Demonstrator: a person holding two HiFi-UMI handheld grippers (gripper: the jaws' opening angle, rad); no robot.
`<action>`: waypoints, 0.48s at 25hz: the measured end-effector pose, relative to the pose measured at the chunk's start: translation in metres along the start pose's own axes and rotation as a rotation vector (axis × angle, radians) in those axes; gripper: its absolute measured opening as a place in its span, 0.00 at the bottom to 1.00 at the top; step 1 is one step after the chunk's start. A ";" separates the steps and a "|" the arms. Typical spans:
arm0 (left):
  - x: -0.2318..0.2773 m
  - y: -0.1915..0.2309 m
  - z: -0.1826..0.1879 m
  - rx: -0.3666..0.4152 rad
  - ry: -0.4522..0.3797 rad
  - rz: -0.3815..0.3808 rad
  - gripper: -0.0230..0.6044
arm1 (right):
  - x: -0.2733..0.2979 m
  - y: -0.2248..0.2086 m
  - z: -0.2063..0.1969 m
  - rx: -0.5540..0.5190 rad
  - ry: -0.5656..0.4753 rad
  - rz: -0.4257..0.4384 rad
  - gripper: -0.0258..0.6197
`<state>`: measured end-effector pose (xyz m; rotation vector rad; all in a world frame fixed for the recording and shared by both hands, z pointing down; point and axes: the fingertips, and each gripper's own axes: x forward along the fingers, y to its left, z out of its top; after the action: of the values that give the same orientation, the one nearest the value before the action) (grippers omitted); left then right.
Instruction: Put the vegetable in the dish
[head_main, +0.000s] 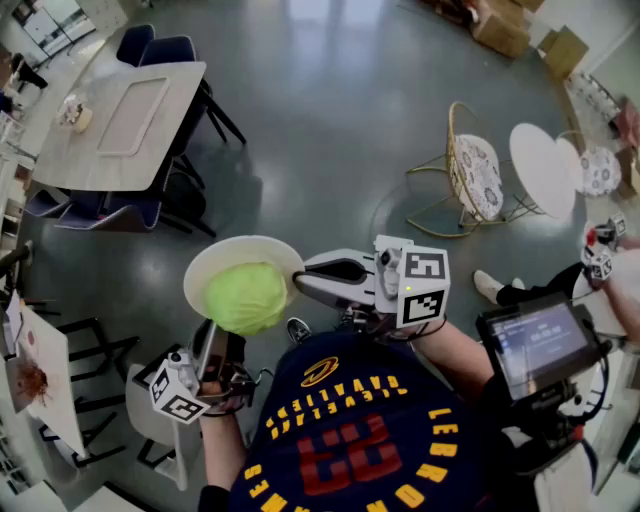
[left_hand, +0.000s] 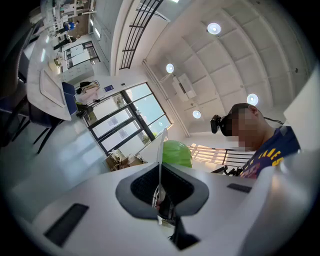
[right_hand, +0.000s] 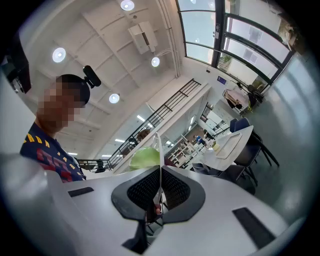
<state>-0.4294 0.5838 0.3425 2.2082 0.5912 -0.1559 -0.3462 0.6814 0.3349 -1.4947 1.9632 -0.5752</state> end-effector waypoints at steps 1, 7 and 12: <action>0.000 -0.001 0.000 0.000 -0.001 -0.003 0.06 | 0.000 0.000 0.000 -0.001 0.002 -0.001 0.06; 0.001 -0.002 0.000 0.009 0.006 -0.006 0.06 | 0.001 0.001 0.000 -0.009 0.006 0.004 0.06; 0.005 0.002 -0.009 0.000 0.015 0.051 0.06 | -0.005 -0.002 0.003 0.023 -0.006 0.004 0.06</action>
<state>-0.4250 0.5914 0.3479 2.2242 0.5419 -0.1130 -0.3423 0.6855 0.3349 -1.4764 1.9487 -0.5884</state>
